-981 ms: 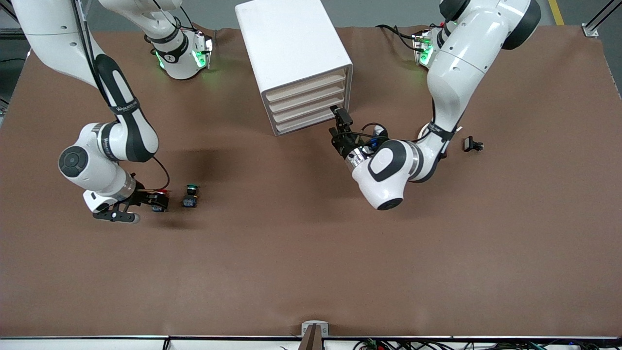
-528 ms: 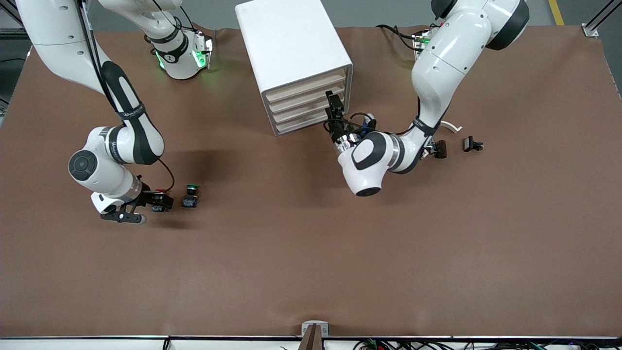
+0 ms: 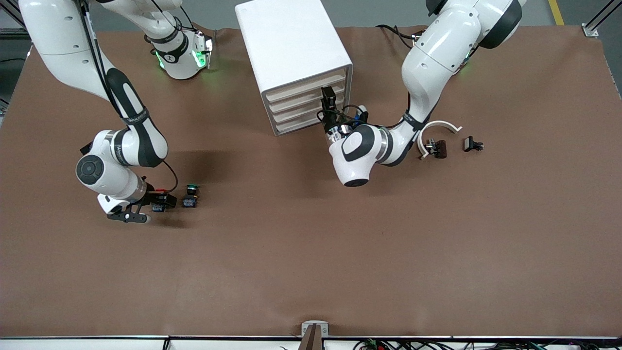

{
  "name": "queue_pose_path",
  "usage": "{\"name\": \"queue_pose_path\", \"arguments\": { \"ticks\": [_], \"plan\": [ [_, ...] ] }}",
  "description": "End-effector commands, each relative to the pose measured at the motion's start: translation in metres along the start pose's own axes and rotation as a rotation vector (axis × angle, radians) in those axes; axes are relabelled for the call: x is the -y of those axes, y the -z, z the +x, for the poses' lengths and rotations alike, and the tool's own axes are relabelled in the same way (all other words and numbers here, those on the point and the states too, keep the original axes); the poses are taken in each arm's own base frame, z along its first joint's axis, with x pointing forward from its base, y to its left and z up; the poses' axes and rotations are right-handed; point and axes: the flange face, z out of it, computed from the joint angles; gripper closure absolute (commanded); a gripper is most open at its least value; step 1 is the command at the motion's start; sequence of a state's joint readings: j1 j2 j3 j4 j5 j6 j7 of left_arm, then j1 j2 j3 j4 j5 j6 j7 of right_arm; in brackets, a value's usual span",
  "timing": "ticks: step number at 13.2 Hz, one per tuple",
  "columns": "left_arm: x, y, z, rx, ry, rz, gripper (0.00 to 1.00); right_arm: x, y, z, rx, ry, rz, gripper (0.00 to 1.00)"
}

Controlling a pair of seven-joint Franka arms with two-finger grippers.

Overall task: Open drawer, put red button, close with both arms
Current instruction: 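Grasp the red button with the right gripper while the left gripper grips the handle, then pull the drawer open with the left gripper while the right gripper lifts the button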

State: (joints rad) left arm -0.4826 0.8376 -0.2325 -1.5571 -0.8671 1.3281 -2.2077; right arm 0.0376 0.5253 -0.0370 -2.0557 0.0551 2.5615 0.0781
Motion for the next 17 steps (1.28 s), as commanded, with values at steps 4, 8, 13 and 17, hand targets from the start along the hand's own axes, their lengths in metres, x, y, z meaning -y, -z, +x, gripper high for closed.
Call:
{"name": "queue_pose_path", "arguments": {
  "ticks": [4,8,13,17],
  "plan": [
    [-0.005,-0.020,-0.013,0.017,0.004,0.044,0.71,-0.001,-0.001,0.002,-0.004,-0.024,0.006,0.00],
    [-0.015,-0.024,-0.013,0.017,0.014,0.039,0.83,0.000,-0.001,0.001,0.003,-0.023,0.006,0.40],
    [-0.021,-0.020,-0.011,0.031,0.022,0.036,0.90,0.000,0.000,0.001,0.003,-0.026,0.006,1.00],
    [-0.028,-0.005,-0.004,0.076,0.032,0.033,0.90,0.000,0.003,0.003,-0.002,-0.036,0.007,1.00]
  ]
}}
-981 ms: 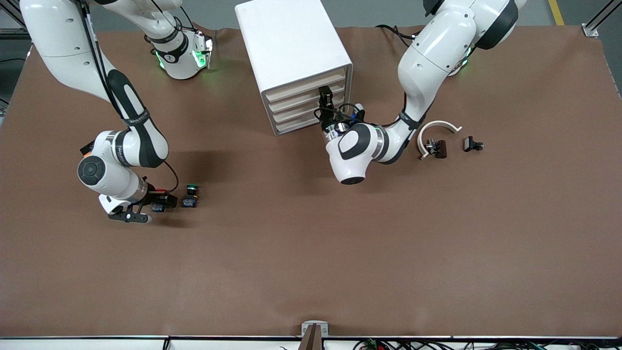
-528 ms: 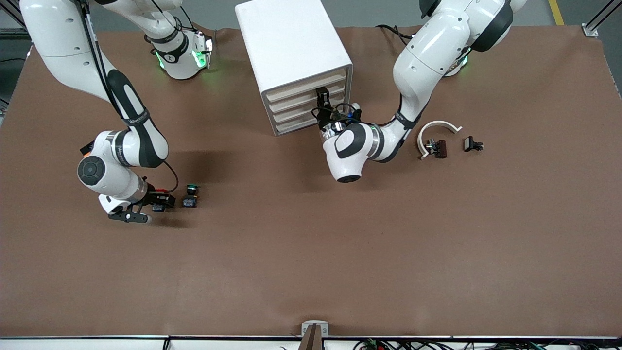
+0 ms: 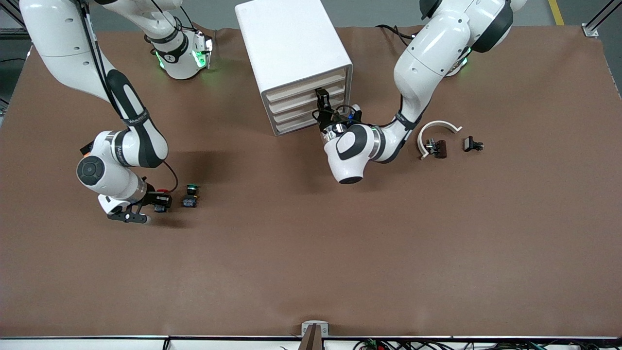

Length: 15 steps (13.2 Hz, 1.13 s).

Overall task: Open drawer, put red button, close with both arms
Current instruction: 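Pull the drawer open with the left gripper while the right gripper lifts the button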

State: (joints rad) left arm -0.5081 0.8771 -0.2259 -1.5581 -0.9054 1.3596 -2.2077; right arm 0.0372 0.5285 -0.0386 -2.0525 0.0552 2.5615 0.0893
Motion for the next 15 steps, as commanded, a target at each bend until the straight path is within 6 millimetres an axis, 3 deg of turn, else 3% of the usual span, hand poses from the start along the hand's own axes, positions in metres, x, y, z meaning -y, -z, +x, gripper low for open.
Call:
{"name": "queue_pose_path", "arguments": {
  "ticks": [1,5,10,15],
  "plan": [
    [-0.007,0.013,0.002,0.055,0.013,0.009,0.90,0.002,0.006,0.004,-0.002,-0.023,0.008,1.00],
    [-0.010,0.039,0.013,0.112,0.015,0.000,0.90,0.002,0.023,0.014,0.014,-0.024,0.009,1.00],
    [-0.014,0.070,0.027,0.181,0.020,-0.023,0.90,0.005,0.065,0.025,0.076,-0.090,0.048,1.00],
    [-0.003,0.106,0.029,0.256,-0.013,-0.053,0.90,0.010,0.105,0.027,0.045,-0.174,0.059,1.00]
  ]
}}
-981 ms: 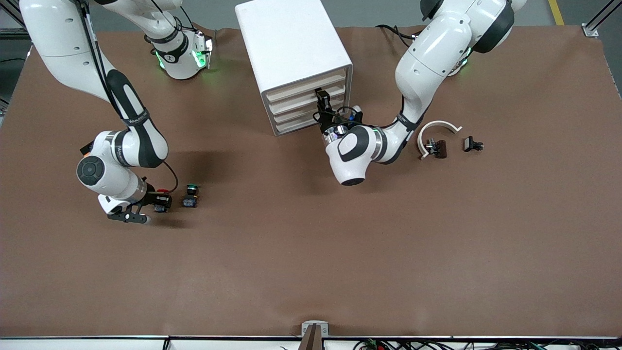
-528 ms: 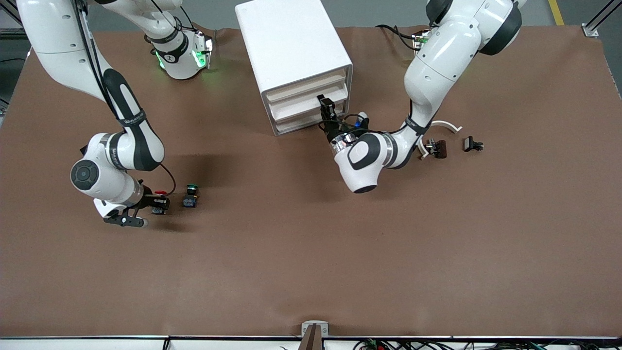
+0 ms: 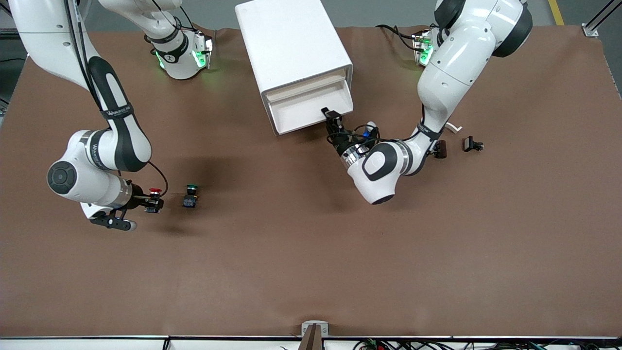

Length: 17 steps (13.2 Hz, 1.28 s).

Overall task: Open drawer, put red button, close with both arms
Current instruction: 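Pull the drawer open with the left gripper while the right gripper lifts the button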

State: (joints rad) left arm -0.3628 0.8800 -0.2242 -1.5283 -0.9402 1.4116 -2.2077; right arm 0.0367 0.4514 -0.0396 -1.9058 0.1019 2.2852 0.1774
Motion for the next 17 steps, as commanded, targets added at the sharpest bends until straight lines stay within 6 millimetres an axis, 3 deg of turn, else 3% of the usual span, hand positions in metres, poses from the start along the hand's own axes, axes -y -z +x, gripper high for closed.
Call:
{"name": "queue_pose_path", "arguments": {
  "ticks": [1,4,11,15,17],
  "plan": [
    [-0.001,0.023,-0.004,0.064,-0.009,-0.019,0.90,0.004,0.030,-0.007,-0.005,-0.084,0.023,1.00],
    [0.002,0.043,-0.003,0.094,-0.021,-0.038,0.90,0.019,0.068,-0.023,0.024,-0.120,0.025,1.00],
    [0.008,0.090,0.007,0.169,-0.043,-0.070,0.87,0.092,0.156,-0.089,0.058,-0.264,0.012,1.00],
    [0.010,0.106,0.008,0.190,-0.051,-0.088,0.87,0.122,0.201,-0.133,0.064,-0.339,-0.014,1.00],
    [0.009,0.111,0.011,0.199,-0.048,-0.095,0.87,0.126,0.222,-0.145,0.085,-0.379,-0.031,1.00]
  ]
}}
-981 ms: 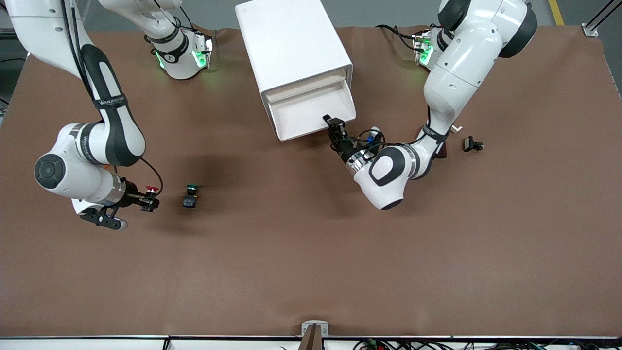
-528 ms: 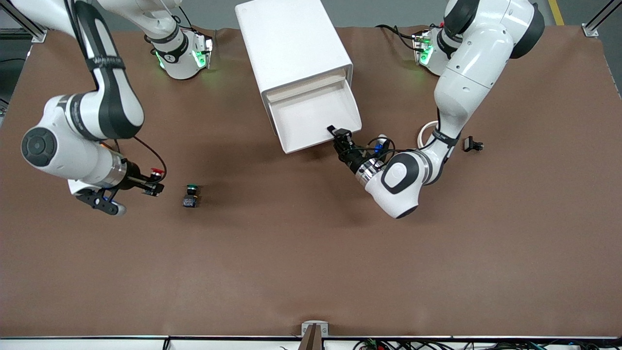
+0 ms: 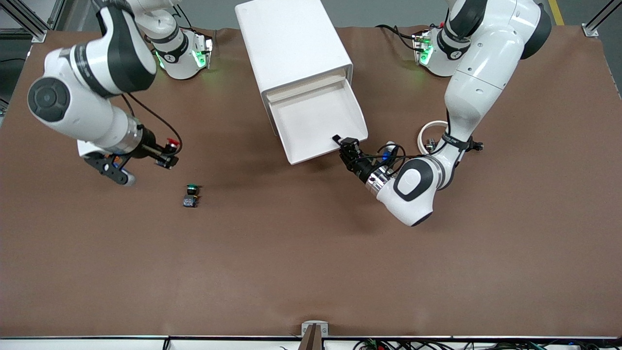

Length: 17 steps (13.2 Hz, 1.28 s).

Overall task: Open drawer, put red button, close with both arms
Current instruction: 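Pull the drawer open with the left gripper while the right gripper lifts the button, then carry the red button over the open drawer with the right gripper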

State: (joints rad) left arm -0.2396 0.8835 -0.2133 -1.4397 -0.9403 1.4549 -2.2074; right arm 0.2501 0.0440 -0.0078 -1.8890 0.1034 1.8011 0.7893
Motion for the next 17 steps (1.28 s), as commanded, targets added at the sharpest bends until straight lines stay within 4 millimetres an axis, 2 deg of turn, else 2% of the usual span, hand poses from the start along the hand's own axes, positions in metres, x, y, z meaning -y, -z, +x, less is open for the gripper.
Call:
{"name": "queue_pose_path", "arguments": {
  "ticks": [1,2,5,7,9,10,11,12,13,16,17],
  "plan": [
    [-0.003,0.014,-0.004,0.033,-0.008,-0.001,0.87,0.002,0.032,-0.027,0.011,-0.056,-0.010,1.00],
    [-0.007,0.023,0.001,0.041,0.004,-0.016,0.86,0.011,0.036,-0.040,0.012,-0.078,-0.017,1.00],
    [-0.014,0.029,0.003,0.057,0.000,-0.024,0.86,0.046,0.037,-0.084,-0.003,-0.147,-0.015,1.00],
    [-0.016,0.029,0.004,0.059,0.003,-0.024,0.86,0.076,0.033,-0.121,-0.024,-0.136,0.004,1.00],
    [-0.019,0.028,0.005,0.059,0.006,-0.021,0.84,0.105,0.016,-0.147,-0.035,-0.204,0.031,1.00],
    [-0.019,0.028,0.005,0.059,0.006,-0.021,0.72,0.119,0.005,-0.164,-0.037,-0.220,0.024,1.00],
    [-0.019,0.029,0.005,0.059,0.003,-0.022,0.59,0.127,-0.003,-0.172,-0.038,-0.241,0.021,1.00],
    [-0.019,0.029,0.005,0.059,0.002,-0.022,0.31,0.132,-0.009,-0.180,-0.037,-0.261,0.016,1.00],
    [-0.019,0.028,0.005,0.058,0.002,-0.021,0.12,0.142,-0.021,-0.193,-0.038,-0.273,0.008,1.00],
    [-0.018,0.029,0.004,0.059,-0.018,-0.024,0.00,0.170,-0.049,-0.224,-0.049,-0.353,0.042,1.00],
    [-0.016,0.029,0.003,0.058,-0.033,-0.027,0.00,0.179,-0.057,-0.230,-0.051,-0.374,0.065,1.00]
  ]
}}
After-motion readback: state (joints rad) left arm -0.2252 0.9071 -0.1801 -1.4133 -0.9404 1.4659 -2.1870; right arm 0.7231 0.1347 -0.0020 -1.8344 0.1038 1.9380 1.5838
